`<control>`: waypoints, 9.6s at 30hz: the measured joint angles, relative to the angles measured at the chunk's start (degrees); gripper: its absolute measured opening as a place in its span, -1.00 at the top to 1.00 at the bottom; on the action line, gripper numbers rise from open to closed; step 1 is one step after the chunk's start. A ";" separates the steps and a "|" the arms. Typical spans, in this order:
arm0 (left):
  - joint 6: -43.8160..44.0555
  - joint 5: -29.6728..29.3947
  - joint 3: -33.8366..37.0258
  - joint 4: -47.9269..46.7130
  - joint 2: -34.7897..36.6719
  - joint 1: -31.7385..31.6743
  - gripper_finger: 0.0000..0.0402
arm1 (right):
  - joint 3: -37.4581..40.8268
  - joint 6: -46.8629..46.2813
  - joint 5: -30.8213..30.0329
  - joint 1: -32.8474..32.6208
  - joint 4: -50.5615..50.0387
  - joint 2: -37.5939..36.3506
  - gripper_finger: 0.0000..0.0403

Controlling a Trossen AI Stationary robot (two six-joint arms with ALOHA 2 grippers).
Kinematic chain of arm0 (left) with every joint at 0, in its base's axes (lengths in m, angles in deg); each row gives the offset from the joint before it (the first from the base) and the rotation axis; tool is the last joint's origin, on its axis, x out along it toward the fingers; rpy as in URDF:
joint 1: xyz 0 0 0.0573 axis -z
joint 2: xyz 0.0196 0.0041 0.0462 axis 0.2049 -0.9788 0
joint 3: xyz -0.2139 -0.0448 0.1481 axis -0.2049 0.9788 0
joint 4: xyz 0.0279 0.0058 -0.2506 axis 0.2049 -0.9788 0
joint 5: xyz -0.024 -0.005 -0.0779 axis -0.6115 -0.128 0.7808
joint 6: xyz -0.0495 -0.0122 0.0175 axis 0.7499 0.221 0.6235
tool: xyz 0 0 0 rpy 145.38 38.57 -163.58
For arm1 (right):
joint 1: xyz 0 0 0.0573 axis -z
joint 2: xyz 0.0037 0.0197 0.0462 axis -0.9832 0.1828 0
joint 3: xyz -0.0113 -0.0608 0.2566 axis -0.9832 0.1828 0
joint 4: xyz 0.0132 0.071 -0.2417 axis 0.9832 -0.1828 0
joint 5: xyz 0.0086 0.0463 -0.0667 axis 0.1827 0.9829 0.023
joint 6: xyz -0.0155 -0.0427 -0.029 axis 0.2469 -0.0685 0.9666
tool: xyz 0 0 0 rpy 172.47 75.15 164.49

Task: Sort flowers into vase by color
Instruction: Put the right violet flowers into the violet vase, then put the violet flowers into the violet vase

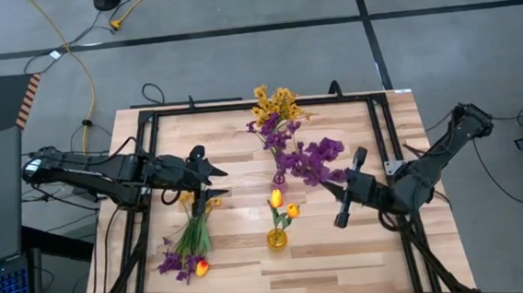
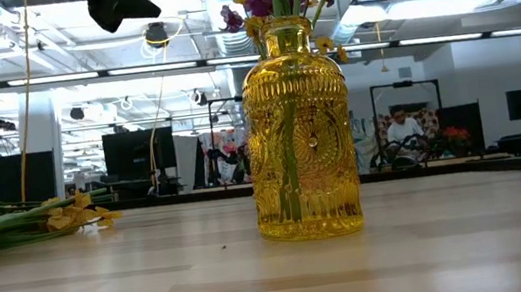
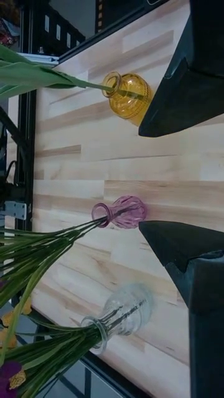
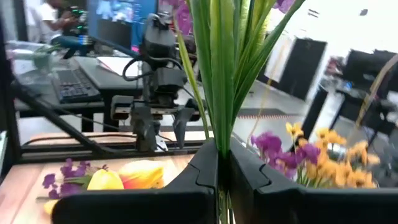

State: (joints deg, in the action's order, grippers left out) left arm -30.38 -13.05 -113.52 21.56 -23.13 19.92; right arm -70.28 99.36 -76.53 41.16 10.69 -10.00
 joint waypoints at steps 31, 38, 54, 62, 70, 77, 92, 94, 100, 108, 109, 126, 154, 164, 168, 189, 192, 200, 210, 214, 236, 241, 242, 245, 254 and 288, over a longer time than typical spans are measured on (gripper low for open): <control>1.16 -0.83 -0.02 0.66 0.00 0.02 -0.09 | 45.22 2.23 43.22 21.68 79.77 5.13 0.79; 1.16 -1.88 0.01 1.10 0.00 0.02 -0.09 | 39.56 2.38 46.86 23.14 80.70 14.18 0.79; 0.90 -1.91 0.01 1.03 0.00 0.00 -0.09 | 33.97 5.22 46.80 27.01 80.71 22.00 0.79; 0.87 -1.90 -0.01 1.03 0.00 0.00 -0.09 | 33.97 4.13 46.68 28.37 80.09 21.98 0.79; 0.92 -1.90 0.00 1.03 -0.01 0.01 -0.09 | 33.97 1.93 45.25 28.39 76.44 21.98 0.79; 0.96 -1.90 0.00 1.02 0.00 0.01 -0.09 | 33.97 0.30 44.81 28.39 74.42 21.98 0.79; 1.07 -1.90 0.01 1.03 0.00 0.02 -0.09 | 33.99 -3.34 44.70 29.48 70.26 21.98 0.68; 1.07 -1.90 0.00 1.02 0.00 0.01 -0.09 | 33.99 -3.34 44.70 29.46 70.13 21.98 0.68; 1.07 -1.90 -0.01 1.03 -0.01 0.00 -0.09 | 33.99 -3.34 44.70 29.46 70.10 21.98 0.68; 1.07 -1.90 -0.02 1.03 0.00 0.01 -0.09 | 33.99 -3.32 44.70 29.46 70.10 21.98 0.54; 1.07 -1.90 -0.01 1.03 0.00 0.02 -0.09 | 33.99 -3.32 44.70 29.46 70.08 21.98 0.49; 2.30 -1.88 -0.01 1.02 0.00 0.00 -0.09 | 34.01 -5.31 44.70 29.40 67.52 21.95 -0.20; 2.78 -1.44 -0.01 0.96 0.00 0.01 -0.09 | 34.01 -7.39 41.71 29.42 45.51 11.51 -0.19; 2.78 -1.44 -0.01 0.97 0.00 0.00 -0.09 | 34.01 -7.29 41.66 29.44 31.02 3.02 -0.19; 2.78 -1.44 -0.01 0.98 0.00 0.02 -0.09 | 34.01 -9.24 41.66 29.55 27.65 0.98 -0.19; 2.77 -1.46 0.00 0.97 0.00 0.00 -0.09 | 33.99 -15.51 42.08 31.98 12.10 -6.49 -0.19; 2.76 -1.46 -0.01 0.98 0.00 0.01 -0.09 | 33.99 -16.26 42.10 31.98 10.25 -7.83 -0.19; 2.78 -1.46 0.00 0.99 0.00 0.02 -0.09 | 33.99 -16.30 42.12 31.98 1.44 -12.91 -0.19; 6.17 -1.44 0.01 0.94 0.00 0.00 -0.09 | 33.99 -16.42 42.28 31.98 -15.40 -22.42 -0.19; 7.60 -1.05 -0.01 -0.08 0.02 0.00 -0.09 | 33.99 -16.36 42.28 31.98 -21.53 -26.71 -0.16; 35.32 9.04 -3.80 -31.38 -0.90 1.78 -0.09 | 36.02 -22.24 42.67 33.92 -38.87 -34.35 0.81; 36.71 8.90 -3.80 -31.71 -0.88 3.37 -0.09 | 36.15 -20.67 45.50 33.89 -37.70 -36.11 0.90; 36.80 8.78 -3.80 -31.64 -0.90 3.74 -0.09 | 36.24 -20.76 45.81 33.91 -36.40 -36.58 0.88; 37.11 7.54 -3.80 -31.65 -0.87 4.82 -0.09 | 38.76 -18.58 48.11 33.92 -27.71 -38.31 0.84; 37.39 5.33 -3.79 -31.62 -0.89 6.93 -0.09 | 47.92 -13.25 53.03 36.00 -9.05 -39.18 0.90; 58.23 3.10 -3.78 -34.53 -18.93 20.22 -0.09 | 59.19 -10.10 57.92 39.15 -6.78 -63.61 0.89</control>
State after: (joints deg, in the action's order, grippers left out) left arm 27.85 -9.95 -117.29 -12.96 -42.06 40.14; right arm -11.09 89.27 -18.61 80.31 3.91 -73.61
